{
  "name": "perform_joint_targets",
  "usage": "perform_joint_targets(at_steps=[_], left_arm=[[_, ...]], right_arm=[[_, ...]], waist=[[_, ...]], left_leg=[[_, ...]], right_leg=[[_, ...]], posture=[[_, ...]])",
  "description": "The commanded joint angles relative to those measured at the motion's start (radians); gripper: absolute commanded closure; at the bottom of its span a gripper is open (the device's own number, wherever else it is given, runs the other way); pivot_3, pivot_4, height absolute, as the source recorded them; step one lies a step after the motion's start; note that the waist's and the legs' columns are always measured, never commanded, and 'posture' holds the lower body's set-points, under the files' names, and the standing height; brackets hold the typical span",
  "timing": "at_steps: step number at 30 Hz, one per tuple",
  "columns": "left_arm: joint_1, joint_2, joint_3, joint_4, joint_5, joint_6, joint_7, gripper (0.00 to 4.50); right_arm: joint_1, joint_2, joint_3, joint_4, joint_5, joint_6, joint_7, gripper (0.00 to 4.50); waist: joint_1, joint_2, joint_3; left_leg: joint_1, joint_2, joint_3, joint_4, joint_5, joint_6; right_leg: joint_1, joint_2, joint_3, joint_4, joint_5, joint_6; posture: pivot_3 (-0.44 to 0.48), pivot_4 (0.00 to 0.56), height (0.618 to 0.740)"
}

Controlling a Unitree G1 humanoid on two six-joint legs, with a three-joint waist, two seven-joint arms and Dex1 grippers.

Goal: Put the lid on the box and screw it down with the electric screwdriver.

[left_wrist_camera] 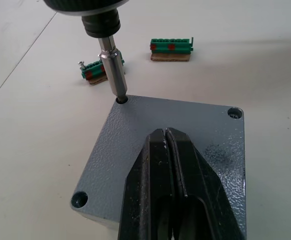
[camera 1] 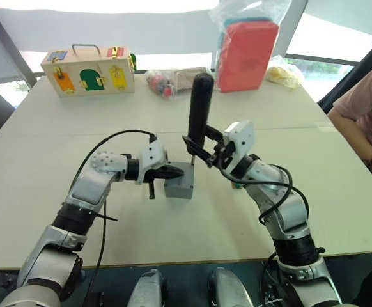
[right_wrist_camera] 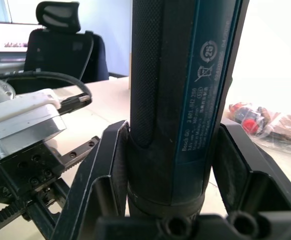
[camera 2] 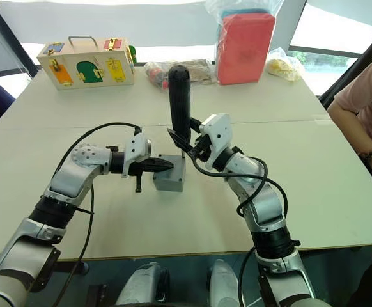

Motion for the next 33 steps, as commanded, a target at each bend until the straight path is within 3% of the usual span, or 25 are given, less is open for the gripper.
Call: perform_joint_targets(at_steps=[1, 6, 33], left_arm=[[0.015, 0.004, -0.019, -0.002, 0.018, 0.010, -0.007, 4.50], [0.020, 0.007, -0.019, -0.008, 0.018, 0.014, -0.007, 4.50], [0.034, 0.014, -0.009, 0.016, 0.026, 0.003, -0.002, 4.50]], right_arm=[[0.054, 0.007, 0.045, 0.050, 0.004, 0.127, -0.016, 2.62], [0.054, 0.031, 0.019, 0.048, 0.027, 0.200, -0.060, 2.62], [0.041, 0.003, 0.064, 0.062, -0.013, 0.286, -0.114, 2.62]], waist=[[0.000, 0.000, -0.002], [0.000, -0.001, -0.005], [-0.001, -0.003, -0.020]], left_leg=[[0.001, 0.000, 0.000, 0.000, 0.000, 0.001], [0.018, 0.001, 0.000, -0.003, -0.005, 0.008], [0.019, 0.004, -0.001, -0.007, -0.005, 0.008]], right_leg=[[0.001, 0.000, 0.000, 0.000, 0.000, 0.000], [0.018, 0.000, -0.001, -0.002, -0.006, -0.005], [0.018, 0.000, -0.001, -0.005, -0.008, -0.008]], posture=[[0.000, 0.150, 0.730], [0.000, 0.150, 0.730], [0.000, 0.150, 0.730]])
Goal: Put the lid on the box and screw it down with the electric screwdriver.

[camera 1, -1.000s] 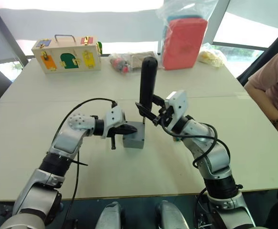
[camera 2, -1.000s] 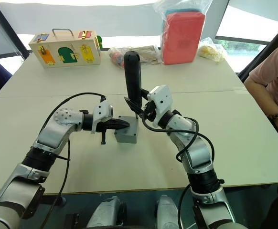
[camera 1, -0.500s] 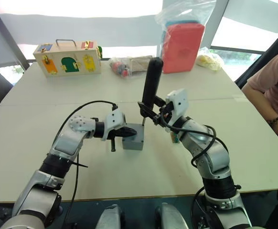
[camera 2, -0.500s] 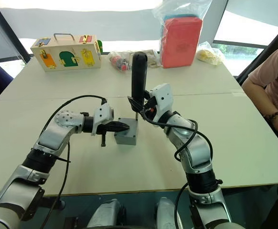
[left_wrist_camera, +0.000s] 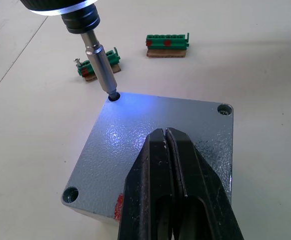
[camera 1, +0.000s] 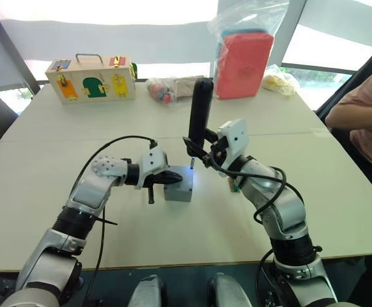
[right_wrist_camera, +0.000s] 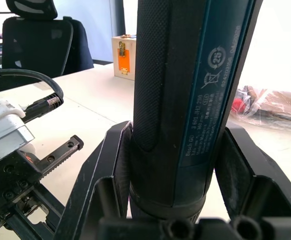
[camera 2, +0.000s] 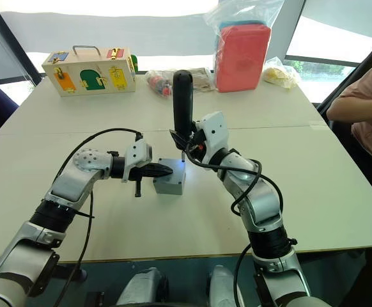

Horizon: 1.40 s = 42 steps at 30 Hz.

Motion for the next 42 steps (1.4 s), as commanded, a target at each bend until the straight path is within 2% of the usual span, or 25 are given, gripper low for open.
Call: perform_joint_targets(at_steps=[1, 5, 11, 16, 19, 22, 27, 30, 33, 39, 42], left_arm=[[0.013, 0.012, 0.002, 0.010, 0.011, 0.003, -0.002, 4.50], [0.013, 0.011, 0.003, 0.010, 0.010, 0.003, 0.000, 4.50], [0.018, 0.017, 0.013, -0.015, -0.004, 0.018, -0.003, 4.50], [0.023, 0.024, 0.031, -0.044, -0.029, 0.034, -0.005, 4.50], [0.031, 0.024, 0.033, -0.073, -0.041, 0.049, -0.004, 4.50], [0.026, 0.025, 0.056, -0.122, -0.076, 0.072, -0.009, 4.50], [-0.009, 0.033, 0.101, -0.212, -0.146, 0.126, -0.011, 4.50], [-0.024, 0.046, 0.122, -0.268, -0.187, 0.165, -0.015, 4.50], [-0.039, 0.072, 0.141, -0.297, -0.221, 0.191, -0.033, 4.50], [-0.050, 0.098, 0.181, -0.347, -0.305, 0.247, -0.047, 4.50], [-0.019, 0.084, 0.162, -0.334, -0.266, 0.202, -0.013, 4.50]], right_arm=[[0.057, -0.025, 0.061, 0.093, -0.025, 0.107, 0.010, 2.62], [0.047, -0.034, 0.062, 0.094, -0.030, 0.091, 0.017, 2.62], [0.009, -0.034, 0.029, 0.043, -0.004, -0.026, 0.070, 2.62], [-0.091, 0.001, -0.113, -0.125, 0.154, 0.039, 0.051, 2.62], [-0.170, -0.030, -0.213, -0.196, 0.245, 0.117, 0.024, 2.62], [-0.290, -0.094, -0.345, -0.210, 0.360, 0.282, -0.044, 2.62], [-0.406, -0.261, -0.498, -0.106, 0.443, 0.725, -0.169, 2.62], [-0.422, -0.413, -0.489, -0.025, 0.431, 0.905, -0.143, 2.62], [-0.459, -0.490, -0.463, 0.076, 0.423, 1.036, -0.126, 2.62], [-0.472, -0.640, -0.283, 0.266, 0.410, 1.052, -0.126, 2.62], [-0.464, -0.697, -0.170, 0.394, 0.442, 1.052, -0.106, 2.62]], waist=[[0.000, 0.000, -0.001], [0.000, 0.000, 0.000], [0.000, 0.000, 0.000], [0.000, 0.002, 0.008], [0.001, 0.006, 0.012], [0.001, 0.007, 0.013], [0.004, 0.005, 0.016], [0.004, 0.005, 0.022], [0.000, 0.010, 0.028], [-0.003, 0.011, 0.036], [-0.001, 0.010, 0.037]], left_leg=[[0.001, 0.000, 0.000, -0.001, 0.000, 0.000], [0.011, 0.000, 0.000, -0.011, 0.000, 0.000], [0.012, 0.001, 0.000, -0.012, 0.000, 0.000], [0.008, 0.001, 0.000, -0.012, 0.000, 0.000], [-0.008, 0.001, 0.000, -0.011, 0.002, -0.003], [-0.021, 0.000, 0.000, -0.009, 0.003, -0.004], [-0.022, 0.000, 0.000, -0.009, 0.003, -0.004], [-0.023, -0.001, 0.000, -0.009, 0.003, -0.004], [-0.023, -0.002, 0.002, -0.009, 0.003, -0.004], [-0.023, -0.002, 0.002, -0.010, 0.003, -0.004], [-0.023, -0.002, 0.002, -0.010, 0.003, -0.004]], right_leg=[[0.001, 0.000, 0.000, -0.001, 0.000, 0.000], [0.010, 0.000, 0.000, -0.009, 0.000, -0.001], [0.010, -0.001, 0.000, -0.010, 0.000, -0.001], [0.006, -0.001, 0.000, -0.010, 0.000, -0.001], [-0.010, -0.002, 0.000, -0.007, 0.003, 0.002], [-0.023, -0.002, 0.000, -0.005, 0.003, 0.003], [-0.023, -0.003, -0.002, -0.007, 0.003, 0.002], [-0.023, -0.004, -0.002, -0.008, 0.003, 0.002], [-0.023, -0.006, -0.001, -0.009, 0.003, 0.001], [-0.025, -0.001, 0.000, -0.009, 0.004, 0.003], [-0.025, 0.000, 0.000, -0.009, 0.003, 0.003]], posture=[[0.000, 0.150, 0.730], [0.000, 0.150, 0.730], [0.000, 0.150, 0.730], [0.000, 0.150, 0.730], [0.000, 0.150, 0.730], [0.000, 0.150, 0.730], [0.000, 0.150, 0.730], [0.000, 0.150, 0.730], [0.000, 0.150, 0.730], [0.000, 0.150, 0.730], [0.000, 0.150, 0.730]])
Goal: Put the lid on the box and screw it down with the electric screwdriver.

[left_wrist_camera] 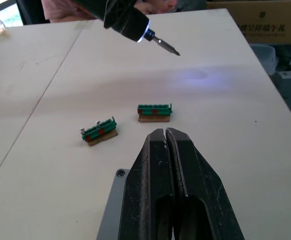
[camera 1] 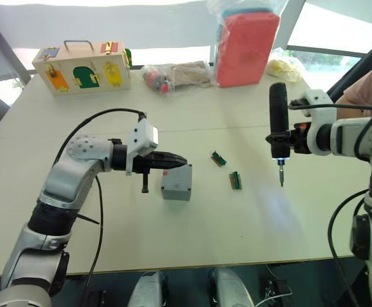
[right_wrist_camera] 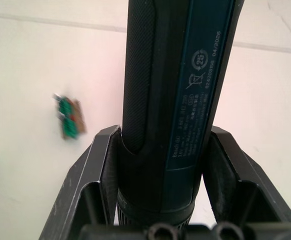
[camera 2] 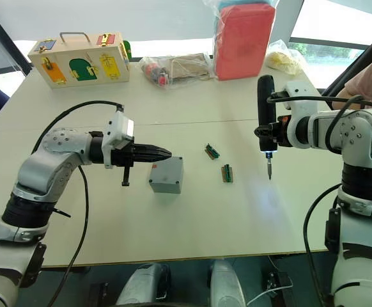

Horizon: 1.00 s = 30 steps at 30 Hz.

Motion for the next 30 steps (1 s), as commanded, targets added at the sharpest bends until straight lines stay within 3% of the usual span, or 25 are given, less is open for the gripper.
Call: perform_joint_targets(at_steps=[1, 15, 17, 18, 22, 27, 30], left_arm=[[0.032, -0.010, 0.017, -0.027, 0.006, -0.028, 0.042, 4.50], [0.126, 0.005, 0.039, -0.152, -0.019, 0.009, 0.147, 4.50], [0.141, 0.002, 0.040, -0.151, -0.008, 0.004, 0.168, 4.50], [0.146, 0.000, 0.041, -0.150, -0.004, 0.001, 0.179, 4.50], [0.155, 0.017, 0.061, -0.125, 0.018, -0.004, 0.215, 4.50], [0.185, 0.034, 0.100, -0.103, 0.024, -0.009, 0.246, 4.50], [0.226, 0.044, 0.105, -0.078, 0.043, -0.018, 0.263, 4.50]], right_arm=[[-0.024, -0.056, 0.091, 0.121, 0.021, 0.007, 0.018, 2.62], [-0.064, -0.019, 0.275, 0.355, -0.122, -0.021, 0.121, 2.62], [-0.067, -0.015, 0.268, 0.361, -0.134, -0.037, 0.146, 1.65], [-0.071, -0.014, 0.261, 0.361, -0.139, -0.043, 0.157, 1.48], [-0.120, -0.117, 0.337, 0.213, -0.177, -0.198, 0.302, 0.06], [-0.123, -0.165, 0.292, 0.041, -0.163, -0.365, 0.453, 0.06], [-0.020, -0.081, 0.150, -0.130, -0.044, -0.426, 0.515, 0.67]], waist=[[0.001, -0.001, 0.000], [0.002, -0.001, 0.004], [0.003, -0.001, 0.004], [0.003, -0.001, 0.004], [0.004, 0.001, 0.005], [-0.002, 0.003, 0.006], [-0.002, 0.002, 0.006]], left_leg=[[0.000, 0.000, 0.000, 0.000, 0.000, 0.000], [0.000, -0.001, 0.001, 0.001, 0.000, 0.000], [0.000, -0.001, 0.001, 0.002, 0.000, 0.000], [0.000, -0.001, 0.001, 0.002, 0.000, 0.000], [0.000, -0.001, 0.002, 0.003, 0.000, 0.000], [0.000, -0.001, 0.001, 0.003, 0.000, -0.001], [0.000, 0.001, 0.001, 0.002, 0.000, -0.001]], right_leg=[[0.000, 0.000, 0.000, 0.000, 0.000, 0.000], [0.000, -0.001, 0.002, 0.000, 0.001, 0.001], [0.000, -0.001, 0.001, 0.000, 0.001, 0.001], [0.000, -0.001, 0.001, 0.000, 0.001, 0.002], [0.001, -0.001, 0.002, 0.000, 0.002, 0.004], [0.000, 0.000, 0.002, 0.000, 0.003, 0.004], [0.000, 0.002, 0.002, 0.000, 0.003, 0.004]], posture=[[0.000, 0.150, 0.730], [0.000, 0.150, 0.730], [0.000, 0.150, 0.730], [0.000, 0.150, 0.730], [0.000, 0.150, 0.730], [0.000, 0.150, 0.730], [0.000, 0.150, 0.730]])
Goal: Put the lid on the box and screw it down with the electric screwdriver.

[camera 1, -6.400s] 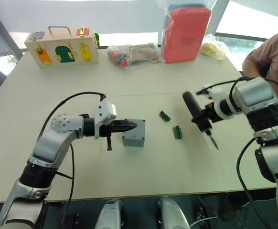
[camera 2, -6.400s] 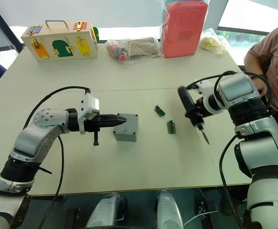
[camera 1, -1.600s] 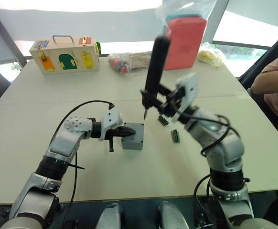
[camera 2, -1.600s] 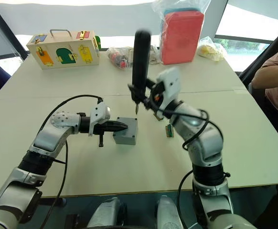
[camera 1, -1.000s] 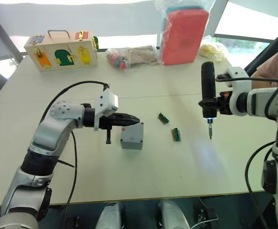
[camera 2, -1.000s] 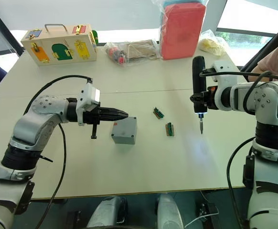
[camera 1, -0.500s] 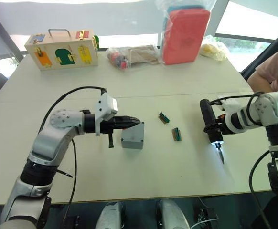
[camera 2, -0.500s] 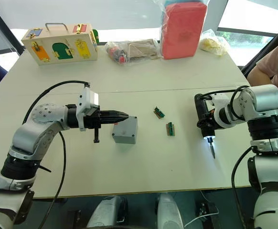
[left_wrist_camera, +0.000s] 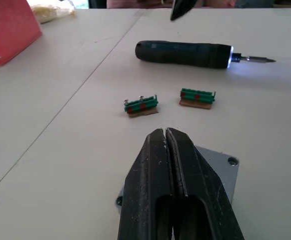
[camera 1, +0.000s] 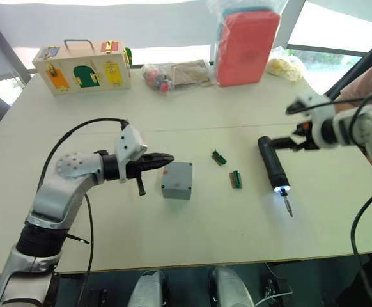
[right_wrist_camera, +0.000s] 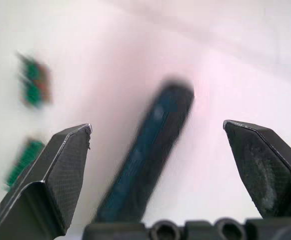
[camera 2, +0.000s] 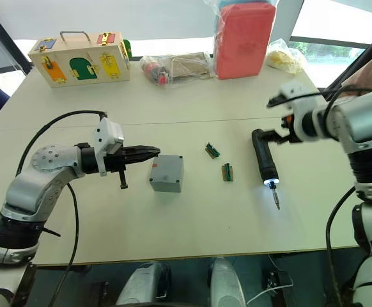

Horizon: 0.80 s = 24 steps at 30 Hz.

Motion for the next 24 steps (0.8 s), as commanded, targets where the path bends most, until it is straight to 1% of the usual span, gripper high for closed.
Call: perform_joint_targets(at_steps=[1, 4, 5, 7, 9, 10, 13, 15, 19, 24], left_arm=[[0.034, 0.023, 0.030, 0.011, 0.016, -0.022, 0.009, 4.50], [0.027, 0.028, 0.024, 0.023, 0.040, -0.035, 0.022, 4.50], [0.022, 0.029, 0.015, 0.033, 0.055, -0.040, 0.027, 4.50], [0.025, 0.030, -0.002, 0.058, 0.085, -0.052, 0.036, 4.50], [0.039, 0.035, -0.016, 0.086, 0.112, -0.085, 0.024, 4.50], [0.042, 0.028, -0.024, 0.096, 0.117, -0.093, 0.019, 4.50], [0.020, -0.014, -0.029, 0.140, 0.096, -0.074, 0.013, 4.50], [0.003, -0.037, -0.038, 0.186, 0.105, -0.089, 0.012, 4.50], [-0.042, -0.059, -0.060, 0.285, 0.126, -0.132, -0.032, 4.50], [-0.080, -0.075, -0.095, 0.367, 0.161, -0.193, -0.071, 4.50]], right_arm=[[0.100, 0.064, -0.103, -0.199, 0.093, -0.083, 0.065, 1.05], [0.183, 0.131, -0.141, -0.277, 0.105, -0.101, 0.032, 2.15], [0.220, 0.168, -0.144, -0.297, 0.097, -0.116, 0.002, 2.63], [0.321, 0.238, -0.116, -0.341, 0.061, -0.180, -0.047, 3.38], [0.384, 0.297, -0.088, -0.368, 0.030, -0.225, -0.088, 4.30], [0.407, 0.317, -0.075, -0.374, 0.014, -0.245, -0.101, 4.45], [0.446, 0.367, -0.023, -0.380, -0.034, -0.294, -0.127, 4.45], [0.453, 0.406, 0.002, -0.373, -0.051, -0.308, -0.143, 4.45], [0.426, 0.453, 0.076, -0.365, -0.087, -0.310, -0.148, 4.45], [0.423, 0.465, 0.150, -0.368, -0.116, -0.278, -0.132, 4.45]], waist=[[0.004, 0.000, 0.000], [0.012, -0.001, 0.001], [0.013, -0.001, 0.001], [0.013, -0.004, -0.001], [0.010, -0.004, -0.001], [0.008, -0.004, -0.001], [0.008, -0.004, -0.001], [0.008, -0.004, -0.001], [0.009, -0.004, -0.001], [0.008, -0.004, -0.001]], left_leg=[[0.000, 0.000, -0.001, 0.000, 0.000, 0.000], [0.000, 0.001, -0.001, 0.001, 0.000, 0.000], [-0.001, 0.000, -0.001, 0.001, 0.000, -0.001], [-0.001, -0.001, -0.001, 0.003, 0.001, -0.001], [-0.001, -0.001, -0.001, 0.005, 0.001, -0.001], [-0.001, -0.001, 0.000, 0.007, 0.001, -0.001], [-0.001, -0.002, 0.000, 0.010, 0.001, -0.001], [-0.001, -0.002, 0.000, 0.011, 0.001, -0.001], [-0.001, -0.002, -0.001, 0.012, 0.000, -0.001], [-0.001, -0.002, -0.001, 0.012, 0.000, -0.001]], right_leg=[[0.000, 0.000, 0.000, 0.000, 0.000, 0.000], [0.000, -0.001, -0.001, 0.001, 0.000, 0.000], [0.001, -0.002, -0.001, 0.001, 0.000, 0.000], [0.002, -0.004, 0.000, 0.001, 0.002, 0.001], [0.004, -0.004, -0.001, 0.000, 0.003, 0.001], [0.004, -0.004, 0.000, 0.000, 0.003, 0.002], [0.004, -0.004, 0.001, 0.001, 0.004, 0.003], [0.004, -0.003, 0.000, 0.001, 0.004, 0.003], [0.004, -0.002, -0.001, 0.003, 0.004, 0.003], [0.004, -0.003, -0.001, 0.002, 0.004, 0.003]], posture=[[0.000, 0.150, 0.730], [0.000, 0.150, 0.730], [0.000, 0.150, 0.730], [0.000, 0.150, 0.730], [0.000, 0.150, 0.730], [0.000, 0.150, 0.730], [0.000, 0.150, 0.730], [0.000, 0.150, 0.730], [0.000, 0.150, 0.730], [0.000, 0.150, 0.730]])
